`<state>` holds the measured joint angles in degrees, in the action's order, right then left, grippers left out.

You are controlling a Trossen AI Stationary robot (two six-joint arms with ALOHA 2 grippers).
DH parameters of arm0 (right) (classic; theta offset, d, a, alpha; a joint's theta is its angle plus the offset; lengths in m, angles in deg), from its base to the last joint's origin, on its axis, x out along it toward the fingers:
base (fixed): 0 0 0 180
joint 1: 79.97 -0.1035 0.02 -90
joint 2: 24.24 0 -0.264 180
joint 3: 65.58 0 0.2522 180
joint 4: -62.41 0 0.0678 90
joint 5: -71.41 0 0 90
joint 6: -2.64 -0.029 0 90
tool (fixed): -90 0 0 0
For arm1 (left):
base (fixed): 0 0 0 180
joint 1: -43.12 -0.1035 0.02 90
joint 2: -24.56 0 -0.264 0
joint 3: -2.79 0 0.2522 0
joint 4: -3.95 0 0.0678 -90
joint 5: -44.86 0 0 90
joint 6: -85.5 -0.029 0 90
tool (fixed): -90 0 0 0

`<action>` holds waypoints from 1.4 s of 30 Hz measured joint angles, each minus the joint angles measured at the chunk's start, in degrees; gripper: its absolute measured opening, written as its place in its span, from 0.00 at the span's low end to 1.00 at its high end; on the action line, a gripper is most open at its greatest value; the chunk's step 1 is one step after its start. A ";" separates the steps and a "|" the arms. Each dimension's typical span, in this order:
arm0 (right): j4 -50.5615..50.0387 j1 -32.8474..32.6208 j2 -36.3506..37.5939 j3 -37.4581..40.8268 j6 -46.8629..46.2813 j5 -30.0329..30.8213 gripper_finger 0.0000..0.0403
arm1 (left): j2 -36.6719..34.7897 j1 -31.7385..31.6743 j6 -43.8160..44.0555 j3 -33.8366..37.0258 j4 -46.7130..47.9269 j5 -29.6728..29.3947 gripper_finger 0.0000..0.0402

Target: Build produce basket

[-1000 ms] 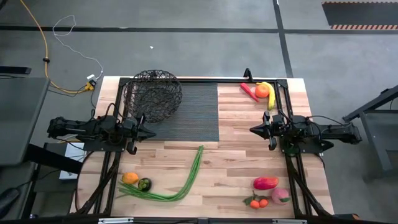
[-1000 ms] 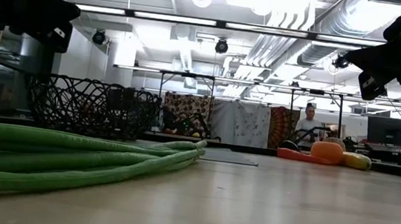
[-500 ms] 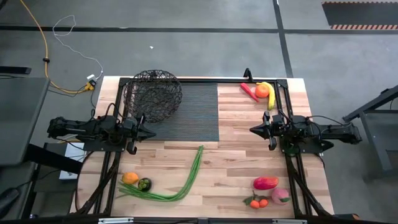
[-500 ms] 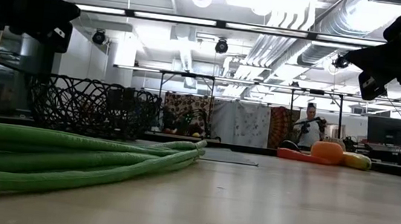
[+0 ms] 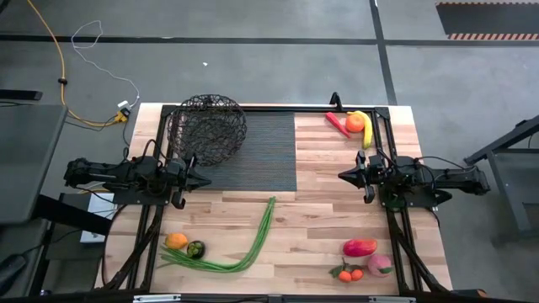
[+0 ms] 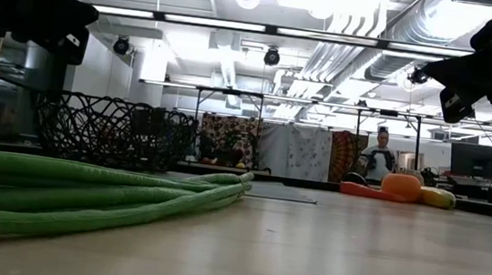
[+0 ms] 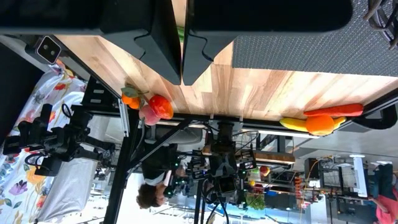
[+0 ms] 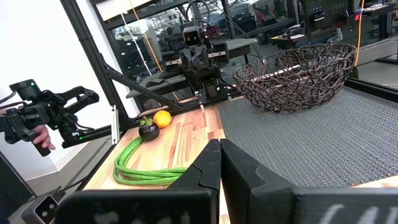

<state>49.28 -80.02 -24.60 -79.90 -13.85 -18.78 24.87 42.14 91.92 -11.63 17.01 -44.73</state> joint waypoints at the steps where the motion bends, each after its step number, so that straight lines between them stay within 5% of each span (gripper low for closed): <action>1: 0.00 0.01 0.01 -0.02 -0.01 -0.01 0.00 | 0.00 -0.02 0.00 0.00 0.00 0.00 0.01; 30: 0.00 0.02 -0.01 0.00 -0.02 -0.02 0.00 | 0.00 -0.01 10.75 -0.02 -0.16 -0.05 0.01; 35: 0.00 0.00 0.01 -0.01 0.00 0.00 0.00 | 0.00 0.00 18.62 -0.02 -2.66 -0.18 0.01; 42: 0.00 0.02 -0.01 -0.02 -0.02 0.00 0.00 | 0.04 0.00 18.96 -0.35 -11.80 -2.92 0.01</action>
<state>49.28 -80.01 -24.61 -79.91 -13.87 -18.78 24.92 42.14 110.87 -11.98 5.21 -47.65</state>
